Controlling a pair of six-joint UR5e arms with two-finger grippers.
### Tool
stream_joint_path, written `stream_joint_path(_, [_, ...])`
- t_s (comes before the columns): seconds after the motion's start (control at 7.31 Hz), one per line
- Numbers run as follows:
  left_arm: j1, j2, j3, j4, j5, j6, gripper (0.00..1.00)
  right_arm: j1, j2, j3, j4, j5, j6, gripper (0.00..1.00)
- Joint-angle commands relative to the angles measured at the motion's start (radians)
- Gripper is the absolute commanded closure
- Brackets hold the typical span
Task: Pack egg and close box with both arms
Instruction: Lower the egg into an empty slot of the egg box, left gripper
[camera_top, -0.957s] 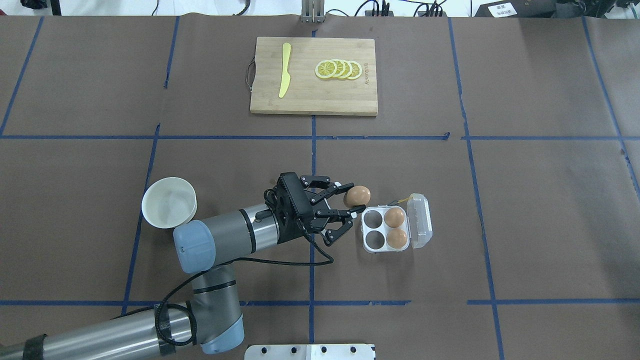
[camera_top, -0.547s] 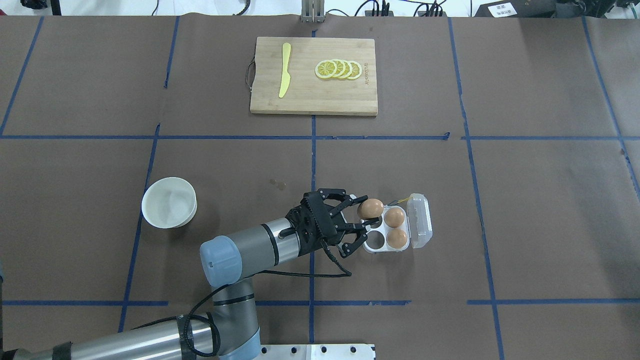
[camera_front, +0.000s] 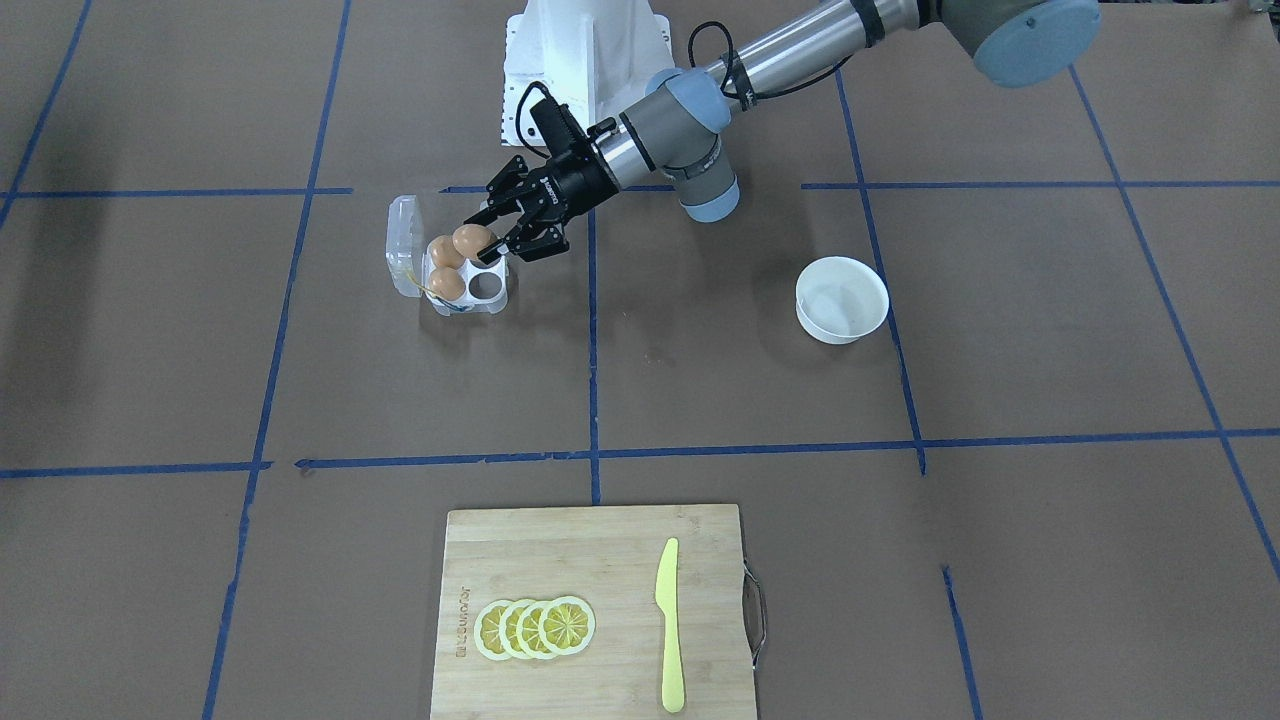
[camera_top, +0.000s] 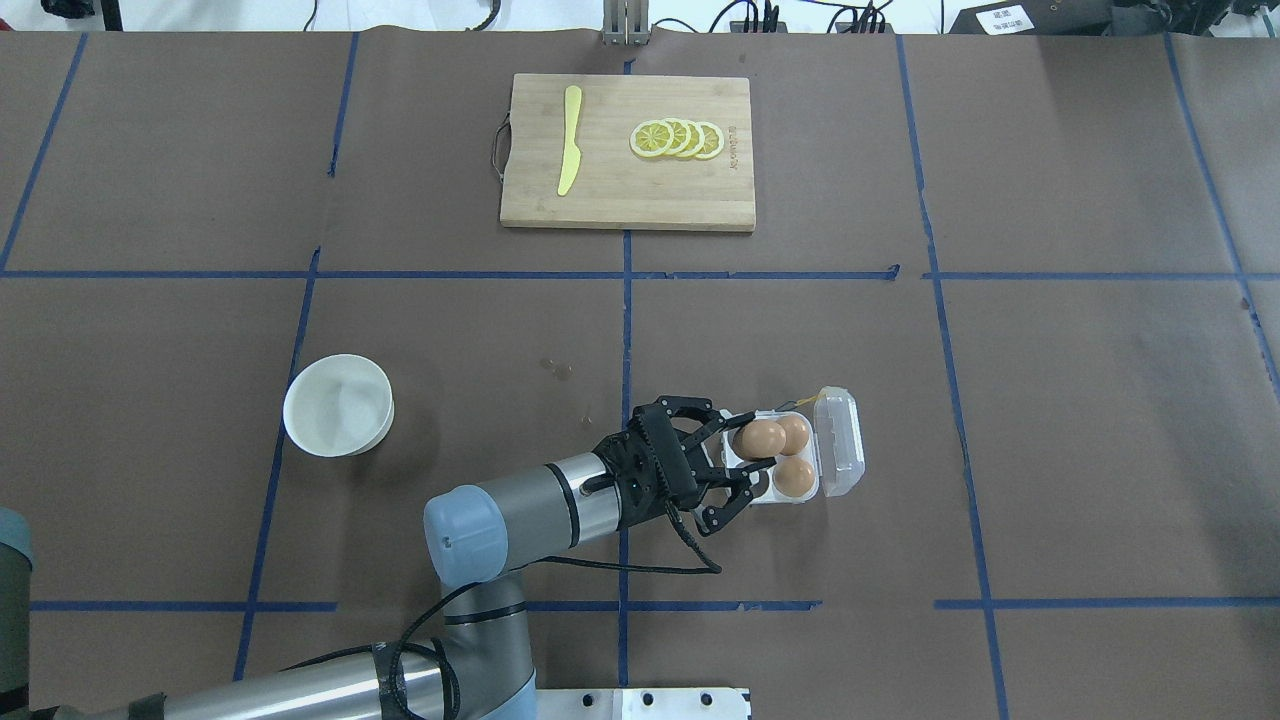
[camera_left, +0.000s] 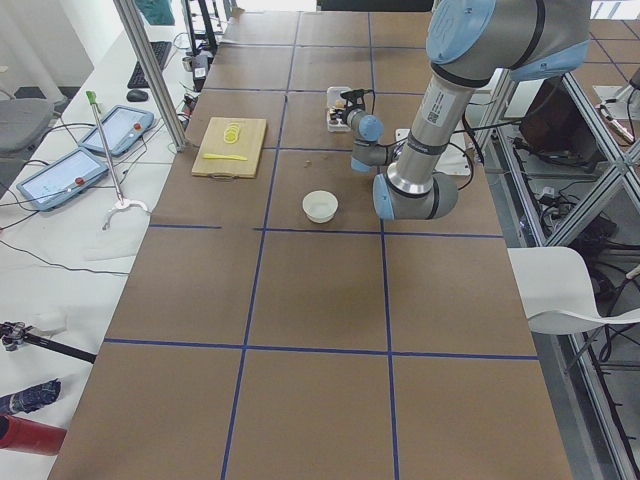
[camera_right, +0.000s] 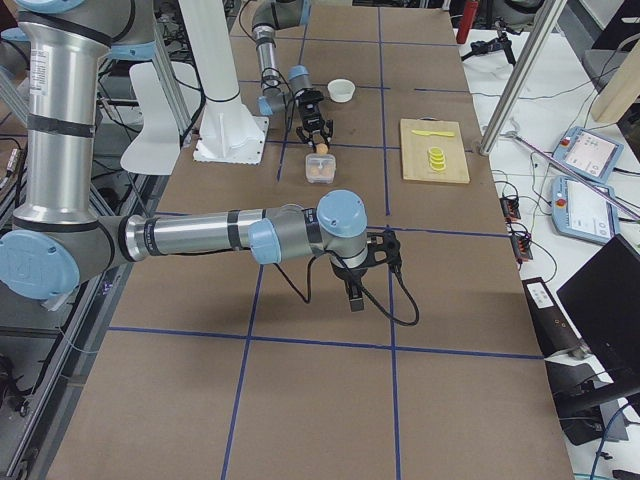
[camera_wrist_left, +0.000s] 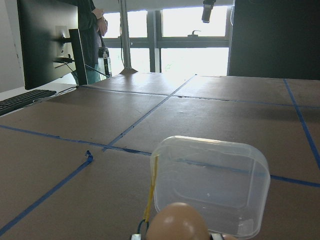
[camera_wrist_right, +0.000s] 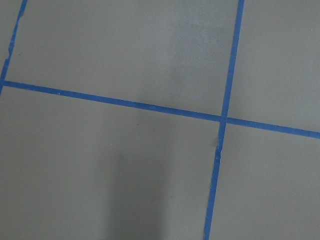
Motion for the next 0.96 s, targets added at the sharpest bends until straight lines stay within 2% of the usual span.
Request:
stream_joint_path(0.0, [0.008,-0.003,0.001,0.001,-0.017,0.001,0.83,-0.001,0.001,0.001,0.0,0.0,0.002,0.0])
stream_joint_path(0.82, [0.008,-0.003,0.001,0.007,-0.021,-0.001,0.71,-0.001,0.007,-0.016,0.0,0.0,0.002,0.0])
